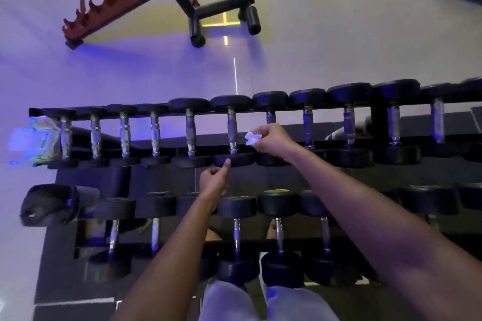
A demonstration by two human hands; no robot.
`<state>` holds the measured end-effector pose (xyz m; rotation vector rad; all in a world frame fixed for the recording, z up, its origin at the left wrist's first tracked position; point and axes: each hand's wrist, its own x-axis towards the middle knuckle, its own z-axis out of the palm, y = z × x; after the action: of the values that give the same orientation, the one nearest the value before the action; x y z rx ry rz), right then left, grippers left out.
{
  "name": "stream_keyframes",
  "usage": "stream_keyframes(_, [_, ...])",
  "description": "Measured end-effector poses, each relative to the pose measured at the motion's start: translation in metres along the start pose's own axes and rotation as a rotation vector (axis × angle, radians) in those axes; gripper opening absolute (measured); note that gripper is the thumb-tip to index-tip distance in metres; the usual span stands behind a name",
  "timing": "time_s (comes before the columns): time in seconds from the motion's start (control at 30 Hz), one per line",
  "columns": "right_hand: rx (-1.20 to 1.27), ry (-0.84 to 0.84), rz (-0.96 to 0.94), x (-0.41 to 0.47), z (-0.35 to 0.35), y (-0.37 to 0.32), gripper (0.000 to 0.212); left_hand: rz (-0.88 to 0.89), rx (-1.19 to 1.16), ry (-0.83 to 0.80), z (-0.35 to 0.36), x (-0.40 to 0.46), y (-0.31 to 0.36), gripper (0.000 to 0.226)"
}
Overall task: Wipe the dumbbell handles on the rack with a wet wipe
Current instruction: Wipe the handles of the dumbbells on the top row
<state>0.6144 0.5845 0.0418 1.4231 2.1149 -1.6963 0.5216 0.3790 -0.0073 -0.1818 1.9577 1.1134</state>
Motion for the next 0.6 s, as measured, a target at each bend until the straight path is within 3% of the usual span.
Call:
stream_keyframes(0.27, [-0.445, 0.008, -0.273, 0.025, 0.006, -0.015, 0.022, -0.014, -0.127, 0.032, 0.006, 0.012, -0.012, 0.044])
stream_keyframes(0.43, [-0.704, -0.024, -0.444, 0.034, 0.027, -0.015, 0.021, -0.026, -0.177, 0.016, 0.002, 0.017, -0.016, 0.032])
stream_keyframes(0.6, [-0.772, -0.056, -0.497, 0.035, 0.042, -0.006, 0.023, -0.031, -0.147, 0.002, -0.002, 0.031, -0.024, 0.051])
